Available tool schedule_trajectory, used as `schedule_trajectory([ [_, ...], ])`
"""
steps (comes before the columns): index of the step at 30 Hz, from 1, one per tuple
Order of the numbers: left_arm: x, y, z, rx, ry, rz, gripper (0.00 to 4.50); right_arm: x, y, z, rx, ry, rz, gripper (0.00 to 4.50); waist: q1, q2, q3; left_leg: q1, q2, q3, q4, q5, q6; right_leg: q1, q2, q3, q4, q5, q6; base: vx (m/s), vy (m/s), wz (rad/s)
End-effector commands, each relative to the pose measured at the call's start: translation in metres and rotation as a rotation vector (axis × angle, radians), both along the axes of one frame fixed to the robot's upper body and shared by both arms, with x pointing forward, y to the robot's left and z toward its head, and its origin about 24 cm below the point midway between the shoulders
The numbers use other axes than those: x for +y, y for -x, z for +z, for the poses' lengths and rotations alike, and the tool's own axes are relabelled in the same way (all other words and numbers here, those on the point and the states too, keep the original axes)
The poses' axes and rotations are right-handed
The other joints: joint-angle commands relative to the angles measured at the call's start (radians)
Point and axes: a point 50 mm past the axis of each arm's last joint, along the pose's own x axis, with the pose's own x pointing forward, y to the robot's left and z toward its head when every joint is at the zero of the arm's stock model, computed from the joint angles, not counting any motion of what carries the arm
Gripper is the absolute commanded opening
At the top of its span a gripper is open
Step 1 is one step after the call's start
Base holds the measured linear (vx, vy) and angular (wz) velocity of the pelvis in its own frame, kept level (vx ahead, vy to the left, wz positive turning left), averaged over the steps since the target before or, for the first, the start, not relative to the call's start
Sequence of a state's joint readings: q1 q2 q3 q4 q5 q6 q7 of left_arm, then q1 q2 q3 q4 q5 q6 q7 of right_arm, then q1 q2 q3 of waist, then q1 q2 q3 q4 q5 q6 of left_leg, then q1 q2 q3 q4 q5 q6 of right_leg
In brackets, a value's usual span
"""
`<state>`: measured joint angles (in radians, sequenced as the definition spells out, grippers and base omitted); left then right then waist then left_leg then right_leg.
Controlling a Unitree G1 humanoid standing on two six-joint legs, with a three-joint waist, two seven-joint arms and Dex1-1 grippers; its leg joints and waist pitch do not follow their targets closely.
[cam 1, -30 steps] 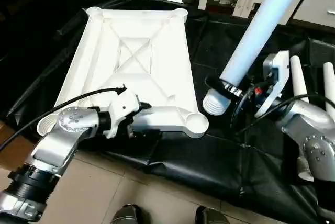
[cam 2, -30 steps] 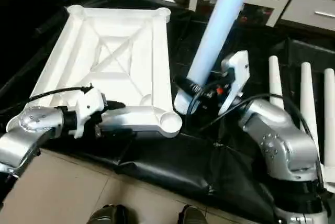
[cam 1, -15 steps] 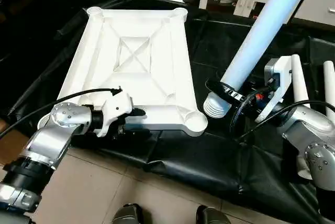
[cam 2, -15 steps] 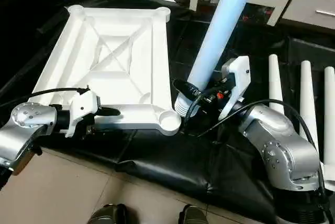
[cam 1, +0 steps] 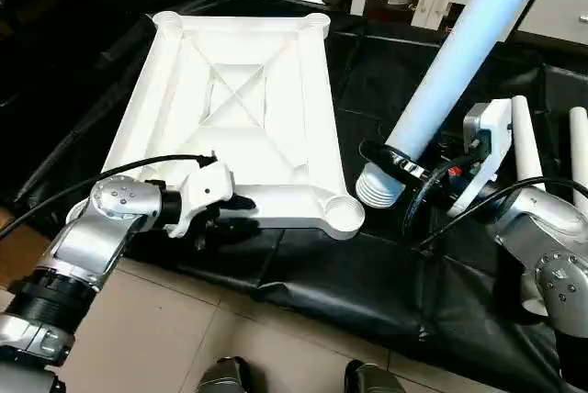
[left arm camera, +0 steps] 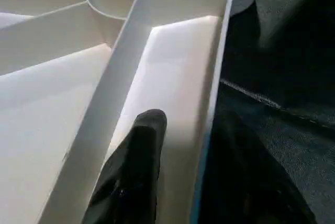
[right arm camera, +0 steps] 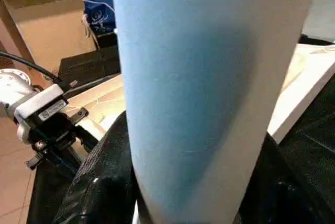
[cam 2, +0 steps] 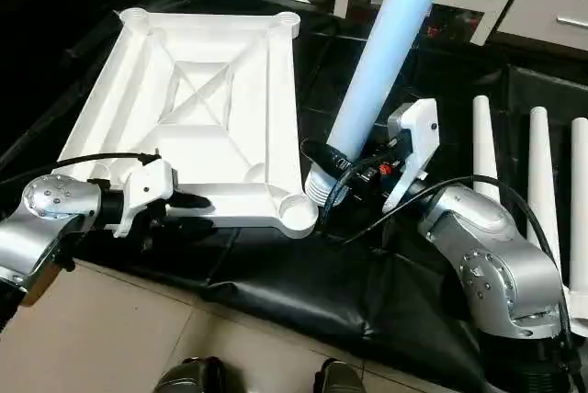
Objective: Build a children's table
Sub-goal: Insert table leg to table base
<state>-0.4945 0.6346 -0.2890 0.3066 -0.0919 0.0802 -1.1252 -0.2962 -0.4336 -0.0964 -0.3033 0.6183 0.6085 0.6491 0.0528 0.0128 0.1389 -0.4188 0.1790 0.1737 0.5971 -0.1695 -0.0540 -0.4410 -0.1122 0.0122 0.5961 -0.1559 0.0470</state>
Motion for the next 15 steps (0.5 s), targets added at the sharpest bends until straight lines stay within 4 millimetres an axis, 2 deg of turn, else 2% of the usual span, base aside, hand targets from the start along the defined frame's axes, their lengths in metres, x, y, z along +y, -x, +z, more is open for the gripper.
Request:
schedule_trajectory([
  [1, 0.0028, 0.0013, -0.0051, 0.024, -0.033, -0.004, 1.35, 0.0018, 0.0019, 0.0028, -0.011, 0.009, 0.011, 1.91, 0.001, 0.006, -0.072, 0.038, 0.021, 0.004, -0.088, -0.199, 0.005, 0.042, -0.001, -0.002, -0.044, -0.095, -0.243, 0.000, 0.000, 0.00],
  [3, 0.0040, 0.0019, -0.0064, 0.028, -0.046, -0.008, 1.31, 0.0024, 0.0016, 0.0025, -0.011, 0.011, 0.015, 1.91, 0.001, 0.006, -0.072, 0.038, 0.021, 0.005, -0.088, -0.194, 0.005, 0.041, 0.000, -0.002, -0.044, -0.089, -0.242, 0.000, 0.000, 0.00],
  [6, 0.0049, 0.0028, -0.0077, 0.036, -0.056, -0.011, 0.95, 0.0033, 0.0011, 0.0024, -0.012, 0.012, 0.016, 1.91, 0.001, 0.006, -0.073, 0.038, 0.021, 0.006, -0.088, -0.198, 0.004, 0.041, 0.000, -0.002, -0.044, -0.094, -0.243, 0.000, 0.000, 0.00],
  [9, 0.0061, 0.0032, -0.0098, 0.040, -0.079, -0.013, 0.87, 0.0038, 0.0003, 0.0024, -0.013, 0.012, 0.018, 1.91, 0.001, 0.005, -0.074, 0.039, 0.022, 0.007, -0.089, -0.208, 0.004, 0.041, -0.001, -0.001, -0.046, -0.112, -0.238, 0.000, 0.000, 0.00],
  [11, 0.0056, 0.0030, -0.0104, 0.040, -0.079, -0.014, 0.59, 0.0041, -0.0002, 0.0024, -0.014, 0.011, 0.018, 1.91, 0.001, 0.004, -0.072, 0.038, 0.022, 0.007, -0.090, -0.217, 0.001, 0.040, -0.001, 0.000, -0.049, -0.129, -0.234, 0.000, 0.000, 0.00],
  [14, 0.0043, 0.0030, -0.0113, 0.039, -0.078, -0.017, 0.49, 0.0040, -0.0010, 0.0023, -0.015, 0.011, 0.016, 1.91, 0.001, 0.005, -0.074, 0.037, 0.022, 0.006, -0.091, -0.213, -0.005, 0.041, -0.001, -0.001, -0.047, -0.130, -0.231, 0.000, 0.000, 0.00],
  [15, 0.0022, 0.0035, -0.0125, 0.029, -0.080, -0.025, 0.30, 0.0036, -0.0016, 0.0020, -0.016, 0.013, 0.007, 1.91, 0.001, 0.009, -0.076, 0.037, 0.021, 0.005, -0.091, -0.209, -0.006, 0.042, -0.001, -0.001, -0.046, -0.122, -0.232, 0.000, 0.000, 0.00],
])
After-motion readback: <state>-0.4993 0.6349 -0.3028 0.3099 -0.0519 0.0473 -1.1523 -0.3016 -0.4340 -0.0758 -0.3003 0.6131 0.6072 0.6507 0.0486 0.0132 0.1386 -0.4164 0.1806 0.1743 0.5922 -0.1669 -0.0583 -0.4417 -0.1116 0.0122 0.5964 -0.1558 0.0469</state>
